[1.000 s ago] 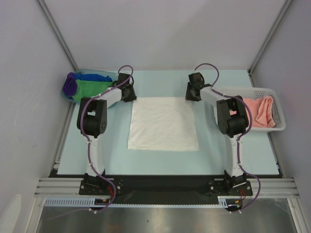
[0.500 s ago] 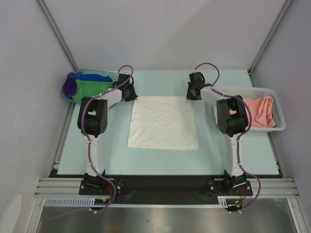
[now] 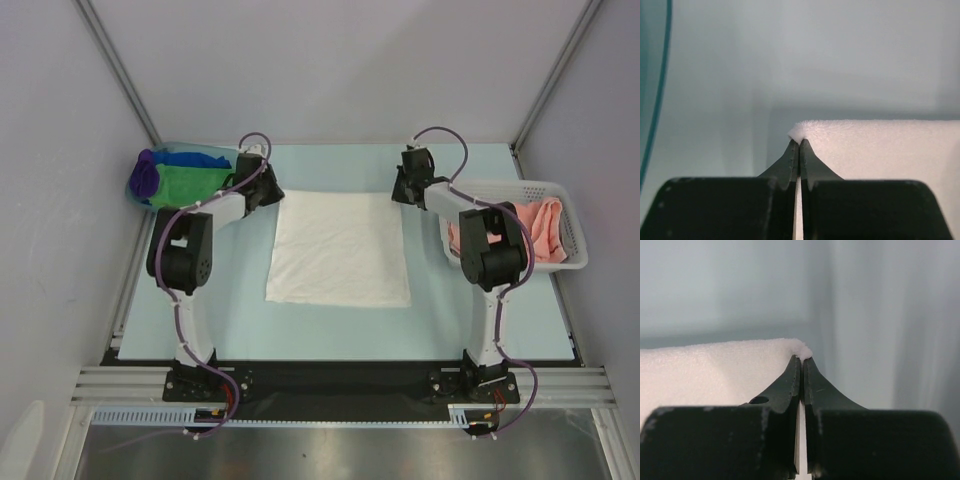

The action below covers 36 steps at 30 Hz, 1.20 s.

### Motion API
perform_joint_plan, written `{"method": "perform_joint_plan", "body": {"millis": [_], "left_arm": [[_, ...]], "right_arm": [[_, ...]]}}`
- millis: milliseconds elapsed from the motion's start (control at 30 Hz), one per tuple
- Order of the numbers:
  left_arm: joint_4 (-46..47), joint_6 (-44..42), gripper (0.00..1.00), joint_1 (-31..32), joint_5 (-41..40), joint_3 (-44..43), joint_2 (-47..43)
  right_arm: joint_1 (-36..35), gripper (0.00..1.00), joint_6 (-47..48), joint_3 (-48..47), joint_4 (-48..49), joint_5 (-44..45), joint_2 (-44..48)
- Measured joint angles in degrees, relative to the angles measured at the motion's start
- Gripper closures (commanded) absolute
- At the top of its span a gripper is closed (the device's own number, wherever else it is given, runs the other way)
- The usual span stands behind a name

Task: Fold and stack the towels
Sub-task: Fold the towel

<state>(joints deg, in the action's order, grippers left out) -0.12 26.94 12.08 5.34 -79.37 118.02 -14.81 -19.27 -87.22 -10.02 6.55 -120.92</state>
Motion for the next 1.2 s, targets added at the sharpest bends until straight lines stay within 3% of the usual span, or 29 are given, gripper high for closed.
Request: {"method": "perform_joint_plan", "body": {"millis": [500,933,1200], "left_arm": [[10.64,1.77,1.0,0.46,2.21,17.55,-13.07],[17.62,3.19,1.0,3.1,0.24,38.6,-30.01],[16.87,2.97,1.0,3.17,-0.74,35.43,-29.22]], "right_arm": [[-0.15,1.0,-2.62,18.08,10.25,-2.01,15.45],[-5.64,0.97,-4.66,36.13,14.12,-0.79,31.47],[-5.53,0.99,-2.97,31.45,13.55,1.18,30.77]]}}
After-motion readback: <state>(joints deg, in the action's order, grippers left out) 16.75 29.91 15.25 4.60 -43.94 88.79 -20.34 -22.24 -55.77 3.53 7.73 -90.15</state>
